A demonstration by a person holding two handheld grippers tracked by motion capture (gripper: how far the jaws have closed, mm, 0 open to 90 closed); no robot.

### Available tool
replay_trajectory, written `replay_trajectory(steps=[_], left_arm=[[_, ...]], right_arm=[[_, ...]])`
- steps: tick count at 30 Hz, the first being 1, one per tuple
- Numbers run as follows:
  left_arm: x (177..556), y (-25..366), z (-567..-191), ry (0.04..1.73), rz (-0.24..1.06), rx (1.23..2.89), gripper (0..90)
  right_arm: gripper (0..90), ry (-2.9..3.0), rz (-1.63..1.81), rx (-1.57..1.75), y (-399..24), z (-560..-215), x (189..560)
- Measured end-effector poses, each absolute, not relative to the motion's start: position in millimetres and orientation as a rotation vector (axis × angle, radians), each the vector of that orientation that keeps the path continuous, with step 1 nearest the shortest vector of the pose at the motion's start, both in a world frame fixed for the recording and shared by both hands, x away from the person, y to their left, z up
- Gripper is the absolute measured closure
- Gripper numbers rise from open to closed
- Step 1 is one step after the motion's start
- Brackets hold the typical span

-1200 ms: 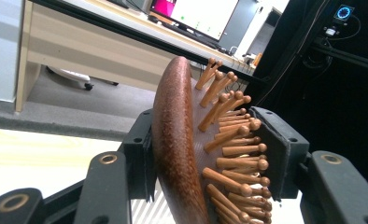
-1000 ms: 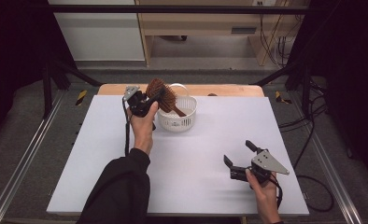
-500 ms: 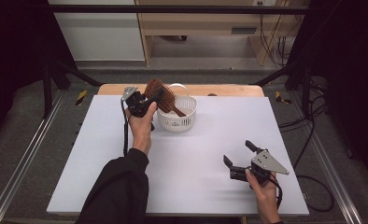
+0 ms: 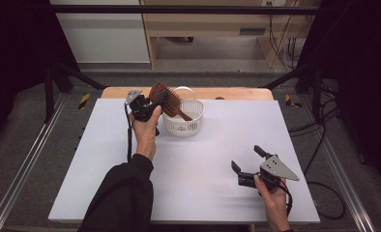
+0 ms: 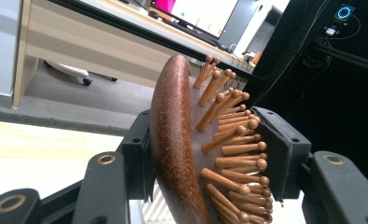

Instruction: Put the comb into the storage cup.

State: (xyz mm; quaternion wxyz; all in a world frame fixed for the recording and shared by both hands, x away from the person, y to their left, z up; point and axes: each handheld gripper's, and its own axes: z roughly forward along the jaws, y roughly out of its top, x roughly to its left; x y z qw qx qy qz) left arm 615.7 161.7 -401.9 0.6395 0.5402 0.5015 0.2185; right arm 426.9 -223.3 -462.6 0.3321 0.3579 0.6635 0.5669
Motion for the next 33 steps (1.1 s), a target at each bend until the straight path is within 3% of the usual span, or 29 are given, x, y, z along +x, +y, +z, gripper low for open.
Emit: replay_trajectory(steps=[33], left_arm=[[617.2, 168.0, -406.0, 1.163, 0.479, 1.224, 44.0]], right_arm=[[2.7, 1.736, 1.484, 0.937, -222.8, -463.0, 427.2]])
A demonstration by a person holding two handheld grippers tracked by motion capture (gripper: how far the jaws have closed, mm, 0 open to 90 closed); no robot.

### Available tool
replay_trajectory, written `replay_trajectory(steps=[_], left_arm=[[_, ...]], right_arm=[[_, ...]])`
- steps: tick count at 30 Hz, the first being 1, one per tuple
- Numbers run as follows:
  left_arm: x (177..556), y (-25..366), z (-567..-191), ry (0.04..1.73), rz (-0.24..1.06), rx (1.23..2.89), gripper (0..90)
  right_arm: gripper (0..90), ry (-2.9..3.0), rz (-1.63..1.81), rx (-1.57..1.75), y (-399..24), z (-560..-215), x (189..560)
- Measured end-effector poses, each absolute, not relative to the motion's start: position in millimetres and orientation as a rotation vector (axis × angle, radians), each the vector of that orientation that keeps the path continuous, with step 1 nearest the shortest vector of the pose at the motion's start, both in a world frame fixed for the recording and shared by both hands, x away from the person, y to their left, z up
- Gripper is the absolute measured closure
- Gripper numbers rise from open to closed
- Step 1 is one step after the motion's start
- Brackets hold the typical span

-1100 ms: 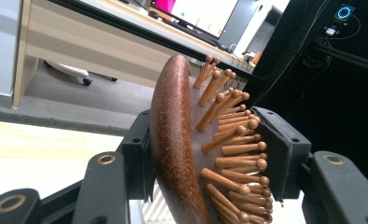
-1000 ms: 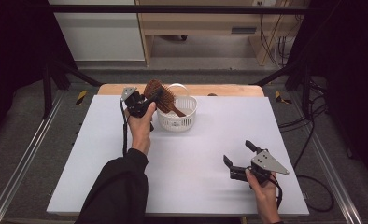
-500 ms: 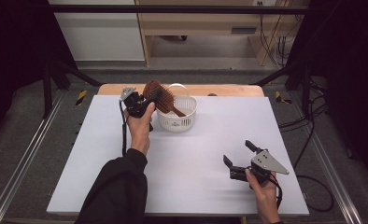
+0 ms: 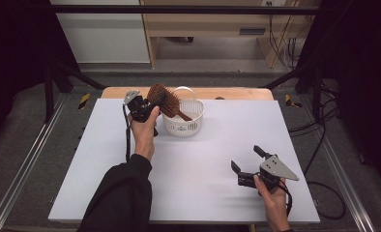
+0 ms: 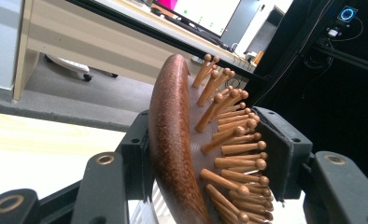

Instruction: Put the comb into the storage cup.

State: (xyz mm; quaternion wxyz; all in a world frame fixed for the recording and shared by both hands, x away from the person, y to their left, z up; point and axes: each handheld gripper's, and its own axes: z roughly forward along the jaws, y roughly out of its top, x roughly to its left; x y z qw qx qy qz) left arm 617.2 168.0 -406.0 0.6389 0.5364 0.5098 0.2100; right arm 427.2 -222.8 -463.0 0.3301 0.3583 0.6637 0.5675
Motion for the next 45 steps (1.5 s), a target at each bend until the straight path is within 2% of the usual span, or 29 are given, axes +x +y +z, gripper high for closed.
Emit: replay_trajectory(steps=[45], left_arm=[[618.2, 175.7, -411.9, 1.195, 0.465, 1.205, 42.8]], right_arm=[[2.7, 1.749, 1.481, 0.937, -221.2, -464.1, 427.7]])
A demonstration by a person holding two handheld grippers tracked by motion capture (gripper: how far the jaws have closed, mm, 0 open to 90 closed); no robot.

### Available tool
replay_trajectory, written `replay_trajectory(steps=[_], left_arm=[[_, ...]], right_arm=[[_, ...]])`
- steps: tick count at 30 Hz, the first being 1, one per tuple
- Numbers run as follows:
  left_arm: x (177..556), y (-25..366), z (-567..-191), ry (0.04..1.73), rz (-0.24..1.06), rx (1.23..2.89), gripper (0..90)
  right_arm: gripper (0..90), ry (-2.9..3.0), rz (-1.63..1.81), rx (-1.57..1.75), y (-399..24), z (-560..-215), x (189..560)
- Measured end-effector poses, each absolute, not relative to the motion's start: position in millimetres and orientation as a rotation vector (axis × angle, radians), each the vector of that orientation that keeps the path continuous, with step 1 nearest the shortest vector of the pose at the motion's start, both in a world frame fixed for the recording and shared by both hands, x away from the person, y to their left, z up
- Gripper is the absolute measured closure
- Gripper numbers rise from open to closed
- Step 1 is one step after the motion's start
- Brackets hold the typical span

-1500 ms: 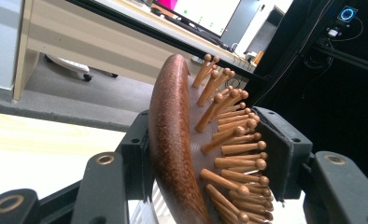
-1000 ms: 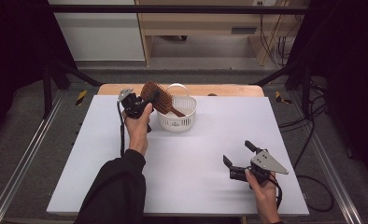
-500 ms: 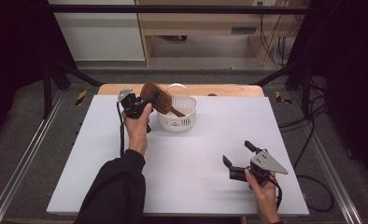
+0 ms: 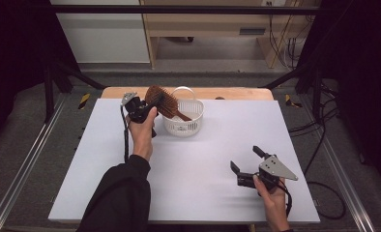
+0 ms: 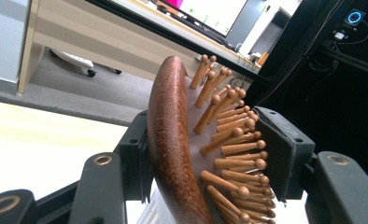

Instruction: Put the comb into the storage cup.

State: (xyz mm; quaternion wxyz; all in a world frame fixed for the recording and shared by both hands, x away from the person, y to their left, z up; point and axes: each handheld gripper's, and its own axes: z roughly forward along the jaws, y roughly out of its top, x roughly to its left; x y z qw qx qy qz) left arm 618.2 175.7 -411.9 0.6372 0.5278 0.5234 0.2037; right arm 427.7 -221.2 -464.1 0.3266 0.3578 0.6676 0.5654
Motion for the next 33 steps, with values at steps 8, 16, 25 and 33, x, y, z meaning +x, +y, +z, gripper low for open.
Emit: replay_trajectory(steps=[8, 16, 25, 33], left_arm=[[618.5, 176.0, -412.1, 1.199, 0.466, 1.203, 42.5], [619.8, 177.4, -412.5, 1.211, 0.478, 1.204, 41.3], [621.8, 178.4, -415.6, 1.223, 0.475, 1.216, 39.2], [620.9, 178.3, -415.3, 1.218, 0.54, 1.26, 33.7]], right_arm=[[2.7, 1.751, 1.482, 0.938, -221.2, -464.3, 427.8], [2.7, 1.754, 1.48, 0.939, -221.0, -464.6, 427.9], [2.7, 1.757, 1.48, 0.938, -220.7, -464.9, 428.2], [2.6, 1.762, 1.483, 0.936, -220.2, -465.2, 428.2]])
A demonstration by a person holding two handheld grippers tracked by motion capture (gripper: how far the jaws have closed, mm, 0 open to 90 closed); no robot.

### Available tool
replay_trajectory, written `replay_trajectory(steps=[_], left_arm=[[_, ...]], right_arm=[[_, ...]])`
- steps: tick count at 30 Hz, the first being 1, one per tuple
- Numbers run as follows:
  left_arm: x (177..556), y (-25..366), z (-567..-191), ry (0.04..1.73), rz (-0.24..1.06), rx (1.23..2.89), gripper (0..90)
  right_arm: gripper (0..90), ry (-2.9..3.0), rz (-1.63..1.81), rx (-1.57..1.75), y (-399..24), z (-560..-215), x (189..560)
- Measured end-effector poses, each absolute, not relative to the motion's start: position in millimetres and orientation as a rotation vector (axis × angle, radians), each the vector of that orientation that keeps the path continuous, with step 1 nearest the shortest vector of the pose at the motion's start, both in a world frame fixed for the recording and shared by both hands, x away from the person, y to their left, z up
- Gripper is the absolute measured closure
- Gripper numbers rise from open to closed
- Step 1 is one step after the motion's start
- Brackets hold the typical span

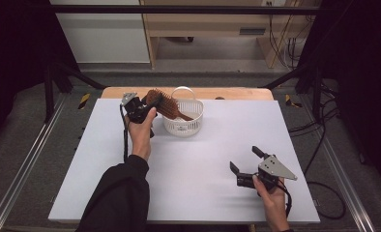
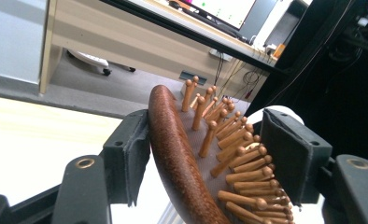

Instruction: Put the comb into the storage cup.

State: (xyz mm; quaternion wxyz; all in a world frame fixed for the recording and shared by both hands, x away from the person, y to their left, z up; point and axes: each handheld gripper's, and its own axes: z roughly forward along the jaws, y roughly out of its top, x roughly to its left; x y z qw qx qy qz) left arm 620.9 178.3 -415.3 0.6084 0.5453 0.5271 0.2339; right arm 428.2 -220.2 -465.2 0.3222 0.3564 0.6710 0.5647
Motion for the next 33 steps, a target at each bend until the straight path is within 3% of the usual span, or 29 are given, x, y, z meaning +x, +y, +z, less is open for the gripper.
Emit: replay_trajectory(steps=[16, 33], left_arm=[[617.1, 176.0, -409.6, 1.168, 0.653, 1.289, 15.5], [611.2, 169.4, -404.2, 1.139, 0.684, 1.329, 6.0]], right_arm=[[2.6, 1.764, 1.486, 0.934, -219.2, -465.5, 428.4], [2.6, 1.764, 1.488, 0.933, -218.9, -465.5, 428.2]])
